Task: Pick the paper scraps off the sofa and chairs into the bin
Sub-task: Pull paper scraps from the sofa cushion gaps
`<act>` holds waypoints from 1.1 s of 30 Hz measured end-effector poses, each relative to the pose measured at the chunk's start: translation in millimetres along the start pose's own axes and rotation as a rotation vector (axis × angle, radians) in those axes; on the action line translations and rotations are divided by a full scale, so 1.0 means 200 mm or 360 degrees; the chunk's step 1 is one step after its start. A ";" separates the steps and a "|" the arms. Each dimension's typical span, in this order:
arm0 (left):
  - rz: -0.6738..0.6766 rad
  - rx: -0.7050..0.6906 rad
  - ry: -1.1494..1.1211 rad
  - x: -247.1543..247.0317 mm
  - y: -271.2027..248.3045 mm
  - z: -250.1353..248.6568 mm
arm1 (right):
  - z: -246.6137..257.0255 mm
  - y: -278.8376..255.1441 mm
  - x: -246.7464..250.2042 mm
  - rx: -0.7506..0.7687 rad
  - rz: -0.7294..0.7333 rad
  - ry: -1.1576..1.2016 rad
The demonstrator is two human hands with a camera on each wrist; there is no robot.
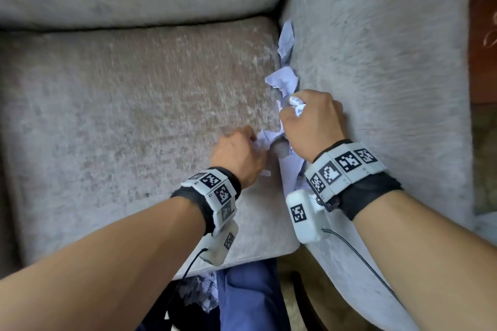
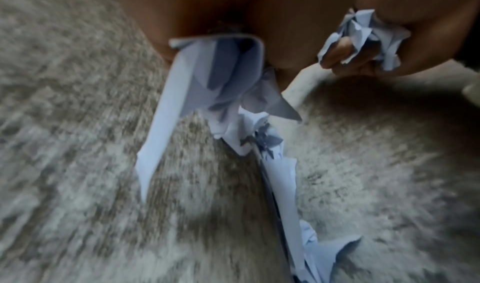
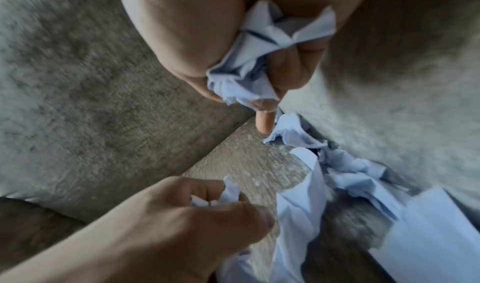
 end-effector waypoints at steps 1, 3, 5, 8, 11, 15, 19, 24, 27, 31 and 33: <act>-0.0035 0.0000 0.0031 -0.03 0.00 0.00 | -0.02 -0.03 0.00 -0.0007 0.0009 0.0014; -0.0125 -0.0019 0.0051 -0.06 0.01 -0.01 | -0.04 -0.06 0.02 0.0011 -0.0016 0.0022; -0.0216 -0.0100 0.0047 -0.10 0.01 -0.03 | -0.06 -0.09 0.04 0.0025 -0.0048 0.0033; -0.0284 -0.0201 0.0062 -0.16 0.01 -0.05 | -0.09 -0.11 0.02 0.0042 -0.0026 0.0056; -0.0366 -0.0240 0.0062 -0.19 0.00 -0.09 | -0.10 -0.12 0.00 0.0069 -0.0005 0.0099; -0.0381 -0.0161 0.0021 -0.19 0.02 -0.12 | -0.11 -0.12 -0.02 0.0103 0.0024 0.0157; -0.0375 -0.0059 -0.0018 -0.17 0.02 -0.09 | -0.12 -0.12 -0.03 0.0105 0.0047 0.0154; -0.0312 -0.0036 -0.0043 -0.09 0.00 -0.06 | -0.09 -0.12 -0.01 0.0103 0.0087 0.0148; -0.0346 -0.0104 -0.0096 0.00 -0.05 -0.06 | -0.09 -0.12 -0.01 0.0077 0.0112 0.0128; -0.0385 -0.0085 -0.0085 0.11 -0.12 -0.01 | -0.07 -0.16 -0.06 -0.0010 0.0248 0.0048; -0.0430 -0.0072 -0.0117 0.17 -0.15 0.04 | -0.03 -0.19 -0.09 -0.0032 0.0311 0.0008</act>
Point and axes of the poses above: each hand's wrist, its own y-axis towards the middle knuckle, its own x-axis out of the back of the hand, z = x × y, the point moved 9 cm from there along y, towards the middle knuckle, and after that the axes turned 15 degrees about x, right-handed, at the moved point
